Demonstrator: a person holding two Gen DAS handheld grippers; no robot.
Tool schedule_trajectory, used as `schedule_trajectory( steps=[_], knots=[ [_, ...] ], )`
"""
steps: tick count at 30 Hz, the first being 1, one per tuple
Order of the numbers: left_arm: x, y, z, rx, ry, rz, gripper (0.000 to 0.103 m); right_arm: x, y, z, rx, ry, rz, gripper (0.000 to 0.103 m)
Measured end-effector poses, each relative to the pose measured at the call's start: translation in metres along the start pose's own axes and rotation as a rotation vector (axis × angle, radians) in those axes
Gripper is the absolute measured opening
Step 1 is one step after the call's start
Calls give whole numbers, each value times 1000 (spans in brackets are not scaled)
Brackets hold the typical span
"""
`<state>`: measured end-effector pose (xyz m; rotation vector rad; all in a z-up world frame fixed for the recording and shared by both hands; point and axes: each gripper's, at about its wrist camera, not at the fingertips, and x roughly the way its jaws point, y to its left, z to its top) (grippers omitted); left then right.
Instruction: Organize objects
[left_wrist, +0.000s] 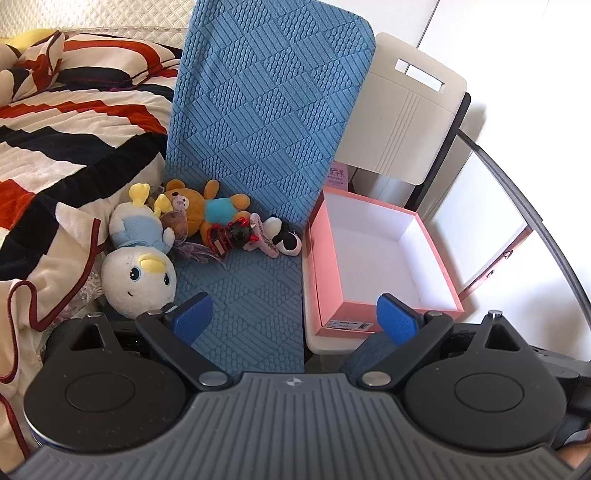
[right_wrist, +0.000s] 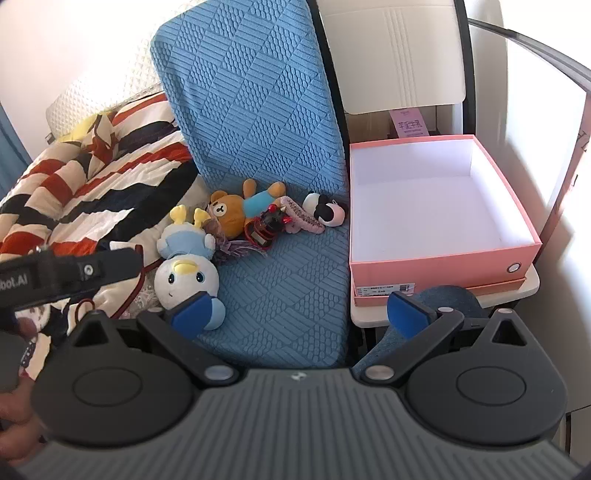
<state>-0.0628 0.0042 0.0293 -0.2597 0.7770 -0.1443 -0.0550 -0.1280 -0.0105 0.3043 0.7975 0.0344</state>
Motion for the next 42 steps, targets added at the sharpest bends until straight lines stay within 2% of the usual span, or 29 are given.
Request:
schedule_trajectory(
  steps=[19, 36, 42],
  knots=[
    [-5, -2, -7, -2, 0, 2, 98, -2, 0, -7, -1, -9, 18, 103],
    [0, 3, -10, -14, 16, -22, 98, 2, -1, -12, -2, 21, 16, 103],
    [-12, 3, -16, -13, -18, -26, 98, -3, 2, -20, 12, 31, 25, 103]
  ],
)
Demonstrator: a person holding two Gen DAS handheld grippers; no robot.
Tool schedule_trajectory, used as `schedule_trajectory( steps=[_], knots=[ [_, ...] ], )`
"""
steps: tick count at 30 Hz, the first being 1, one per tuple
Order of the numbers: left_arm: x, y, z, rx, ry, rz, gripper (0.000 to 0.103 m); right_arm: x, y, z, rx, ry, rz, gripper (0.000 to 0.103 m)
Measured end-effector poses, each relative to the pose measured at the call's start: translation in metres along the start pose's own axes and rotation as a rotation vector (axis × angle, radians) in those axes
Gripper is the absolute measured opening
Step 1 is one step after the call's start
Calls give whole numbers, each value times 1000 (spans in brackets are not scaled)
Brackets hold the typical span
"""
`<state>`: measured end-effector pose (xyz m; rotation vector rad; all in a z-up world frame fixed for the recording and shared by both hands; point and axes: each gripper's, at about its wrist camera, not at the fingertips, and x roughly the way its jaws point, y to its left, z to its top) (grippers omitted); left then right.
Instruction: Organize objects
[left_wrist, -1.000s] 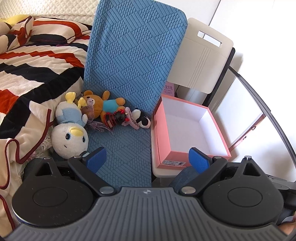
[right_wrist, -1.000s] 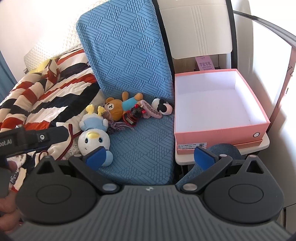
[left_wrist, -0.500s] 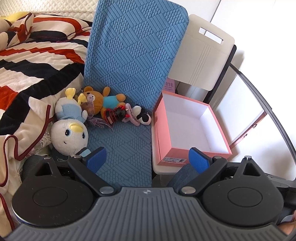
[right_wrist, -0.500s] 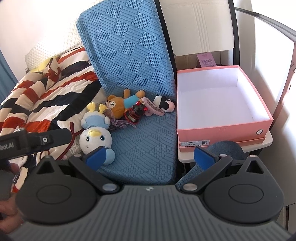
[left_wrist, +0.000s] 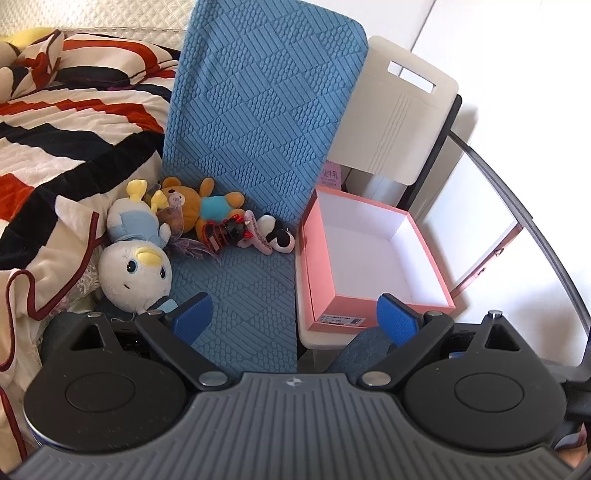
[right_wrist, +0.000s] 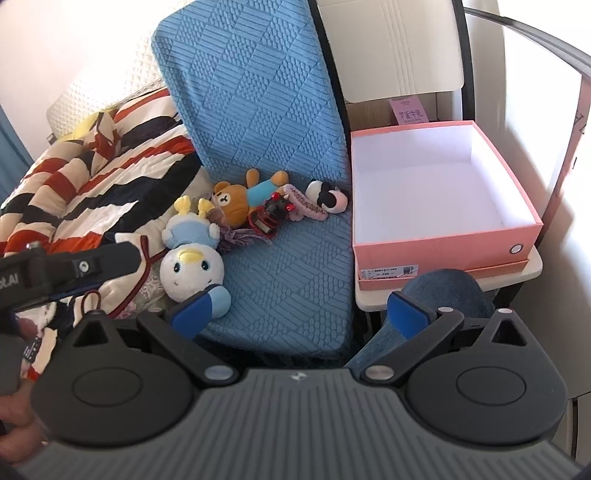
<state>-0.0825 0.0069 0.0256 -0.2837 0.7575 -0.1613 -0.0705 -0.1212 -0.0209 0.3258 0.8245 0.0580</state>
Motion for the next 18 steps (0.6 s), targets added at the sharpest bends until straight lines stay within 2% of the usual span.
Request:
schedule_trajectory(
  steps=[5, 12, 15, 18],
  knots=[
    [-4, 0, -2, 1, -15, 13, 98, 2, -1, -2, 24, 4, 21, 103],
    [2, 6, -1, -2, -5, 30, 98, 5, -3, 2, 37, -39, 35, 103],
    [7, 13, 2, -19, -6, 27, 98, 15, 1, 8, 31, -31, 18, 103],
    [15, 20, 8, -34, -7, 40, 98, 29, 1, 15, 46, -10, 39, 103]
  ],
)
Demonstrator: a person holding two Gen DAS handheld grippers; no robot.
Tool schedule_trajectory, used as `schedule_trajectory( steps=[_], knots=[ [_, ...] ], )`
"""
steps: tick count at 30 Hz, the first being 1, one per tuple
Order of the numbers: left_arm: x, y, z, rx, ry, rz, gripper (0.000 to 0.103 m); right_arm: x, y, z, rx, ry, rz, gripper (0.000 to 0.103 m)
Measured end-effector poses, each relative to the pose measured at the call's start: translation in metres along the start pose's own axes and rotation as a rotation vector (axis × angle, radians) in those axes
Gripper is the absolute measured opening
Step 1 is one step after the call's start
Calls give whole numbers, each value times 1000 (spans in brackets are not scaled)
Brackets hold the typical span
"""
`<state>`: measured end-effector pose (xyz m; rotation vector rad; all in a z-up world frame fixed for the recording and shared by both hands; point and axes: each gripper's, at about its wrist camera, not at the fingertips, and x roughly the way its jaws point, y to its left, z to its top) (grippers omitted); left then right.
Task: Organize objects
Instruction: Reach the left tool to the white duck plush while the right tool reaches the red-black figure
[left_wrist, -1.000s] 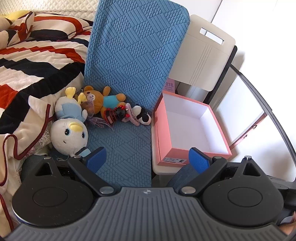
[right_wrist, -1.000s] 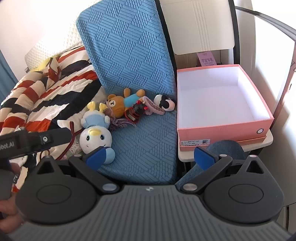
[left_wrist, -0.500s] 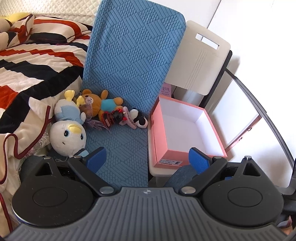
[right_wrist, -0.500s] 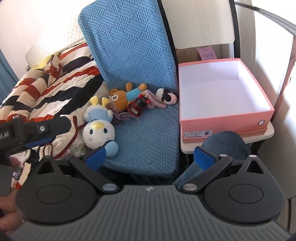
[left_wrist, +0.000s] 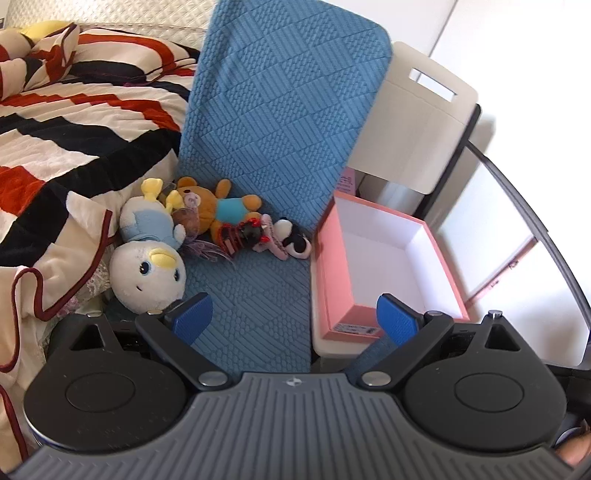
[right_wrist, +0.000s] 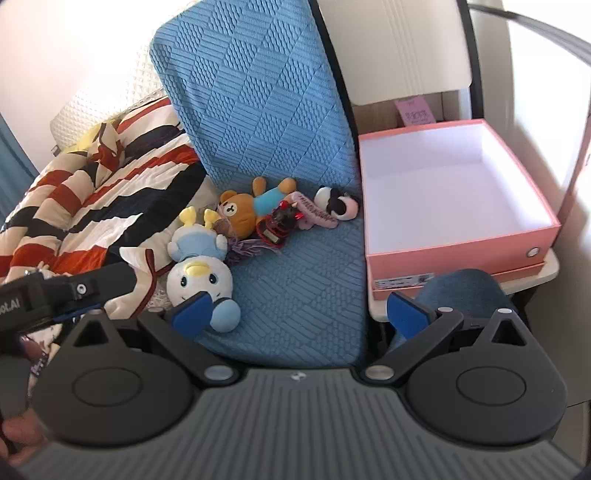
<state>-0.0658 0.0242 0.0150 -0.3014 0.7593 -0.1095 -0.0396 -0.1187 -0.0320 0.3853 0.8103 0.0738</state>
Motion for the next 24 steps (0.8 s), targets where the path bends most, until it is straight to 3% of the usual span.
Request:
schedule_trajectory(
  steps=[9, 24],
  knots=[
    [44, 42, 26, -36, 45, 55, 98, 57, 3, 24, 27, 40, -21, 103],
    [137, 121, 58, -32, 134, 174, 98, 168, 24, 60, 76, 107, 29, 98]
  ],
)
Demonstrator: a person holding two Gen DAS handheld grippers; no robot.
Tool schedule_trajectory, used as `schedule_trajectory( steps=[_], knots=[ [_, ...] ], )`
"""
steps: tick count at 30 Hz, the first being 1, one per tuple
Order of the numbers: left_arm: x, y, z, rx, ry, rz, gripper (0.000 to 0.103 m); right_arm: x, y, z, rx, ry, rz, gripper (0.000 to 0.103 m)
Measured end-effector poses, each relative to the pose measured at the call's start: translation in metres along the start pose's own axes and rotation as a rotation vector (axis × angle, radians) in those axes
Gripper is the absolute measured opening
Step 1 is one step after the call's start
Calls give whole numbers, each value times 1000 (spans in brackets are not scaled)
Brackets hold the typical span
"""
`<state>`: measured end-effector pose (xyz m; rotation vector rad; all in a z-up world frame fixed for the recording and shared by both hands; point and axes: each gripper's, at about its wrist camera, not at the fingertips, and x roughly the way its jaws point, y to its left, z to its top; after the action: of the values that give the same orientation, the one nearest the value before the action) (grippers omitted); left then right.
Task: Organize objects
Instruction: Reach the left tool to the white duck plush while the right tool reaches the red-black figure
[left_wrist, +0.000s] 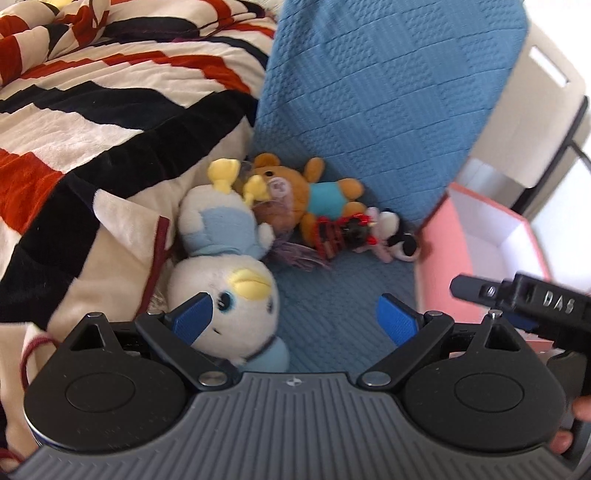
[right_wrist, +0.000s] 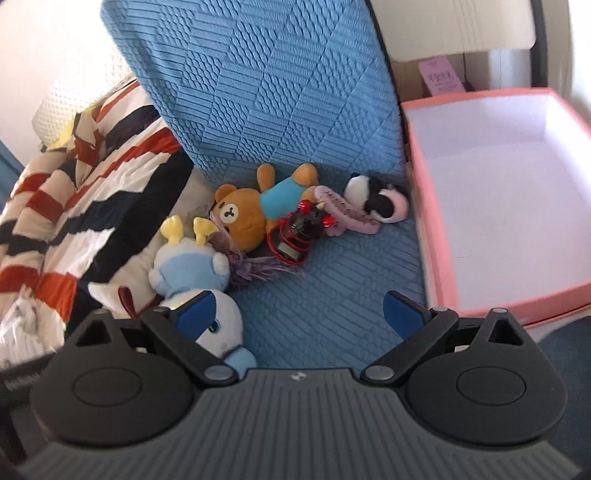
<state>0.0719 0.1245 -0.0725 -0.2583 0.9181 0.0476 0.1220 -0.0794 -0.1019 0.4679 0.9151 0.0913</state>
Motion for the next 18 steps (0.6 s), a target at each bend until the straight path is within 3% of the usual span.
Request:
schedule_trajectory(
  steps=[11, 18],
  knots=[
    [81, 28, 27, 47, 95, 86, 98, 89, -8, 37, 97, -12, 0, 98],
    [126, 40, 34, 65, 129, 130, 98, 149, -30, 51, 244, 41, 14, 98]
  ],
)
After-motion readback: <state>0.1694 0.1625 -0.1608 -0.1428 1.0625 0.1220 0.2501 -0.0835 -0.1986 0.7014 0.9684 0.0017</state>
